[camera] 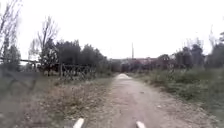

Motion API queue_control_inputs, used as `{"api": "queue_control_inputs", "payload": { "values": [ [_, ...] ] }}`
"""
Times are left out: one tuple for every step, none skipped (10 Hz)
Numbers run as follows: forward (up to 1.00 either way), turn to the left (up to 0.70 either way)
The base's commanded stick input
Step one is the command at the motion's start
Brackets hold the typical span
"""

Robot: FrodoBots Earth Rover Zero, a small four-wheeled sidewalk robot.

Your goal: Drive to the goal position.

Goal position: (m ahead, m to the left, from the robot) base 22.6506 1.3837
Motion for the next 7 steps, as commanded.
{"api": "queue_control_inputs", "payload": {
  "values": [
    [0.70, 0.00],
    [0.70, 0.00],
    [0.70, 0.00],
    [0.70, -0.15],
    [0.70, -0.21],
    [0.70, 0.00],
    [0.70, 0.00]
  ]
}}
